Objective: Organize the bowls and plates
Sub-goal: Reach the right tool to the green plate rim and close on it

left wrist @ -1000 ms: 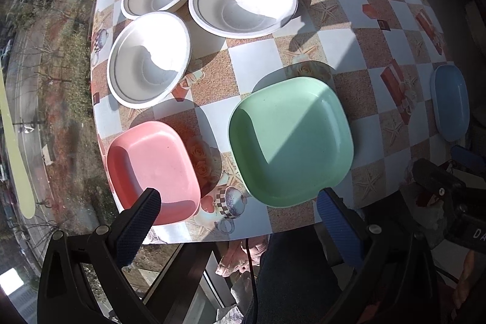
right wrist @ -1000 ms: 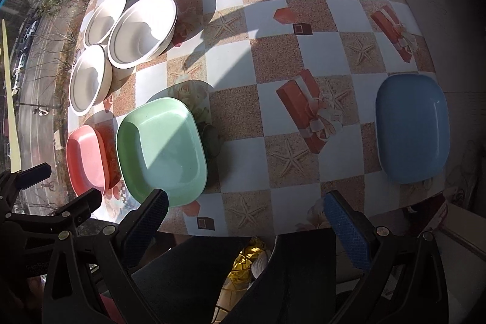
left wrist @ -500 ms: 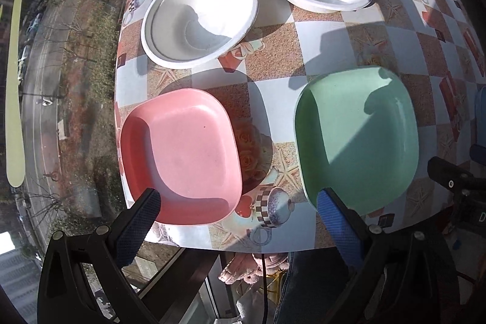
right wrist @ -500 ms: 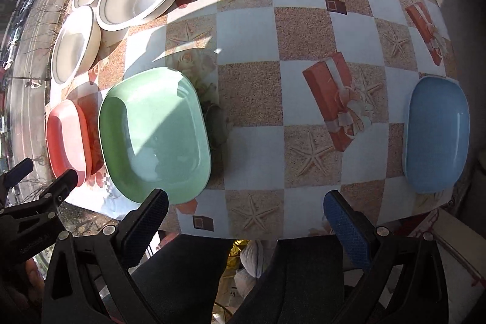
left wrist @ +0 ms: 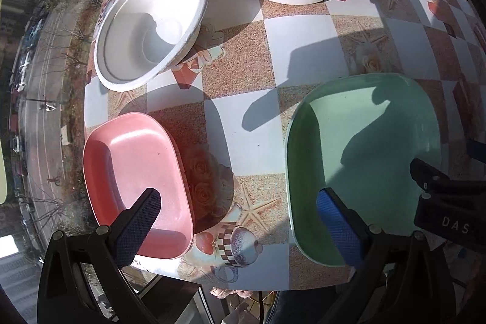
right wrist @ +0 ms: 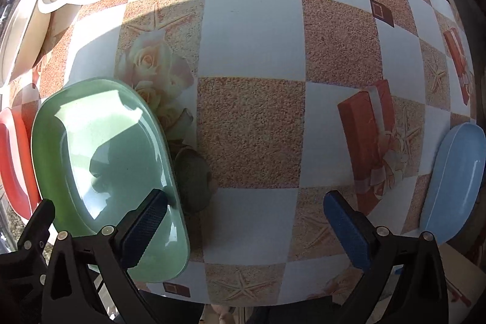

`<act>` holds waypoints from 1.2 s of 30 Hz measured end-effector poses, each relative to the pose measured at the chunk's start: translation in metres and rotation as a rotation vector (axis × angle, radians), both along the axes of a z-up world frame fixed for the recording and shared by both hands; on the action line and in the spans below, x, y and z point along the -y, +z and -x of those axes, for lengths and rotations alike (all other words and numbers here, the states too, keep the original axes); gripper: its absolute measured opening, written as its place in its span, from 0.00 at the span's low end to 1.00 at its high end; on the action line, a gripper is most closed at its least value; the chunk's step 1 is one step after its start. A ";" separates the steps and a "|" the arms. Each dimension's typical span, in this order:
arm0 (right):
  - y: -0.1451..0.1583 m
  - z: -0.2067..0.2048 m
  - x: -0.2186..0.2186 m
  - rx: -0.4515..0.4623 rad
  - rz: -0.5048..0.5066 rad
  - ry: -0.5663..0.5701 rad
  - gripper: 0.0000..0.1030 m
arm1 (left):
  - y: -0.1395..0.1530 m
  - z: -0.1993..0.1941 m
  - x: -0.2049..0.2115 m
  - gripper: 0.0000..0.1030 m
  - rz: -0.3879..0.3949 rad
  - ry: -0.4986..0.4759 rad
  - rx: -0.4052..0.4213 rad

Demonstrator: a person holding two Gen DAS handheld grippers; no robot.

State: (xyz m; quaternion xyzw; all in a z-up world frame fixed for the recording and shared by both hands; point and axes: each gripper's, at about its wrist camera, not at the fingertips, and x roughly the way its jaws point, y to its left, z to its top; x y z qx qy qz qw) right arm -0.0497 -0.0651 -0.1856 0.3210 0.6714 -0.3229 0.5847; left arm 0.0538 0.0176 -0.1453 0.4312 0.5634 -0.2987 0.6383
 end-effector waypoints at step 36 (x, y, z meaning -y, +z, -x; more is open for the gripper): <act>0.021 0.042 0.036 0.069 -0.090 -0.132 0.39 | 0.006 0.031 0.095 0.30 0.149 -0.166 -0.192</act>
